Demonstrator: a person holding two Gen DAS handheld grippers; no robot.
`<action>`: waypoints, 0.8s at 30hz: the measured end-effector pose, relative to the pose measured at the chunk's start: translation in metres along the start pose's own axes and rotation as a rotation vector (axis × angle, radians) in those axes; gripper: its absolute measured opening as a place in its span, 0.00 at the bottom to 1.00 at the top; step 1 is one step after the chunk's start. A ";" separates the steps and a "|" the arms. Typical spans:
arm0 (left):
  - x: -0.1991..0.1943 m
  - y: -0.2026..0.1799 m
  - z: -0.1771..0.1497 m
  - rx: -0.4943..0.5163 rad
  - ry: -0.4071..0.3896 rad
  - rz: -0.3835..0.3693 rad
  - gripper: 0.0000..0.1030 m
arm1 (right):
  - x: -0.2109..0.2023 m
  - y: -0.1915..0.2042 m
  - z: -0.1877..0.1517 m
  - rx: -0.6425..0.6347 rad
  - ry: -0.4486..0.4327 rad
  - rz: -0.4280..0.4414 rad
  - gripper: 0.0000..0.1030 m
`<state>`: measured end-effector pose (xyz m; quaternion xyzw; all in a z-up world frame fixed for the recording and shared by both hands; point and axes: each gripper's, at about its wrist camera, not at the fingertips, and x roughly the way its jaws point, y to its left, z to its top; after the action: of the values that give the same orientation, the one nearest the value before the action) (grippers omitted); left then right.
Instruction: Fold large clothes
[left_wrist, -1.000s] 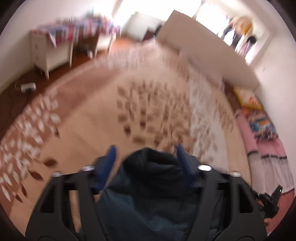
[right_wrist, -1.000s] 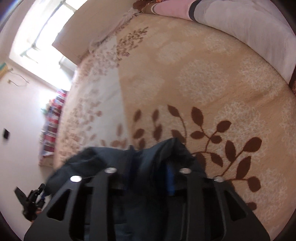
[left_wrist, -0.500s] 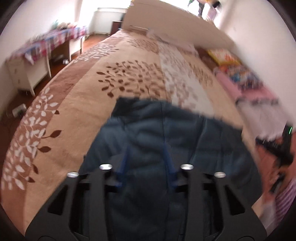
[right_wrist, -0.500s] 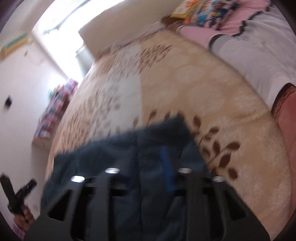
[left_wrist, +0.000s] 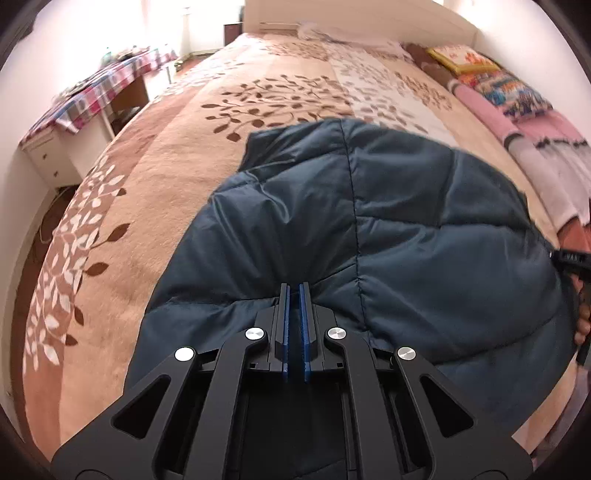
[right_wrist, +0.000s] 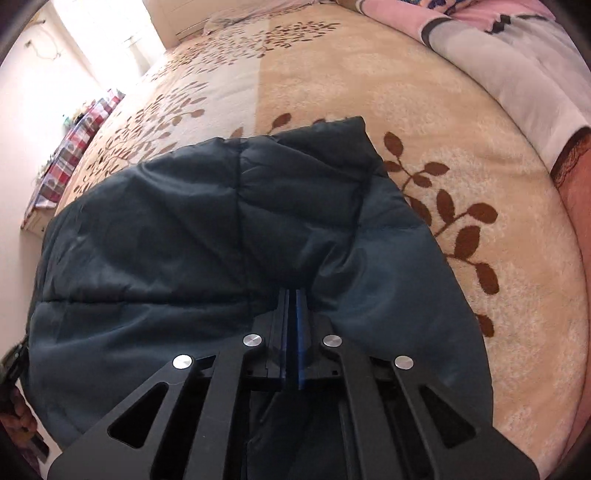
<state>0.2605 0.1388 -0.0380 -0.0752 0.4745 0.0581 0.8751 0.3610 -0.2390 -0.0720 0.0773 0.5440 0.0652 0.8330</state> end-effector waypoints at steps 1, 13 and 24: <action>-0.003 0.002 0.000 -0.015 -0.005 -0.004 0.07 | -0.005 -0.003 -0.001 0.013 -0.009 0.005 0.02; -0.090 0.070 -0.085 -0.356 -0.062 -0.130 0.72 | -0.128 -0.059 -0.108 0.162 -0.182 0.081 0.67; -0.030 0.084 -0.122 -0.735 0.056 -0.373 0.75 | -0.104 -0.098 -0.180 0.522 -0.061 0.368 0.80</action>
<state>0.1292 0.1978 -0.0847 -0.4689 0.4238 0.0620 0.7725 0.1573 -0.3447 -0.0697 0.3874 0.4941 0.0704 0.7751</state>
